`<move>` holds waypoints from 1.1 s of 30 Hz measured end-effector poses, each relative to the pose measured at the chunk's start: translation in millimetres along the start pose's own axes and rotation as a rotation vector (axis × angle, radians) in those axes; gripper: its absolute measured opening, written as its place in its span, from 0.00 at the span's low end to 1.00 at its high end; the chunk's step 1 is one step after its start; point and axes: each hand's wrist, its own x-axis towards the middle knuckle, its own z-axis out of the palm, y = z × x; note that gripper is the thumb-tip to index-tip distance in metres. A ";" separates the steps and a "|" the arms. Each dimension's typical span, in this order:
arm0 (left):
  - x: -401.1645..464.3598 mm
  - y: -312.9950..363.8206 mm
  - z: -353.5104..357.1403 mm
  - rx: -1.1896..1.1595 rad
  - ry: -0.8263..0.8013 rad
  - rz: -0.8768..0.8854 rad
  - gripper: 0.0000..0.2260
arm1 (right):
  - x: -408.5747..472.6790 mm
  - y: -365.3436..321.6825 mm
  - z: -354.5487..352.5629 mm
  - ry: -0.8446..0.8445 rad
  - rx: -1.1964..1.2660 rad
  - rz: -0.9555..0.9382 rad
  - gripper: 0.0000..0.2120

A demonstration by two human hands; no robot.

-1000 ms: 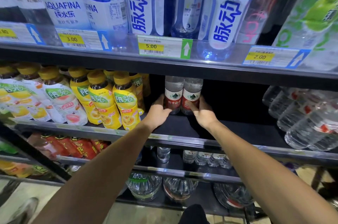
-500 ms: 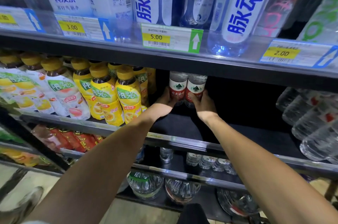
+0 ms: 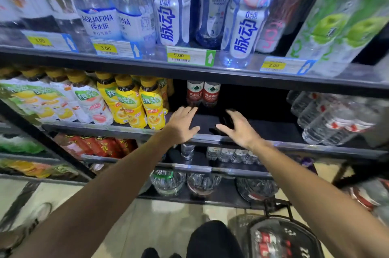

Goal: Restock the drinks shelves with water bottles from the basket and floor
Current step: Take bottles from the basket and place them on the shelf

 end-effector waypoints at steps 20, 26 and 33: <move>-168.2 253.3 191.6 0.246 -0.337 0.719 0.28 | -457.2 189.0 18.6 0.065 0.159 0.470 0.31; -215.6 339.6 249.3 0.253 -0.499 0.858 0.28 | -602.8 256.6 51.1 0.122 0.337 0.836 0.29; -172.4 392.3 291.4 0.270 -0.665 0.859 0.28 | -617.6 302.4 81.9 0.168 0.465 1.020 0.29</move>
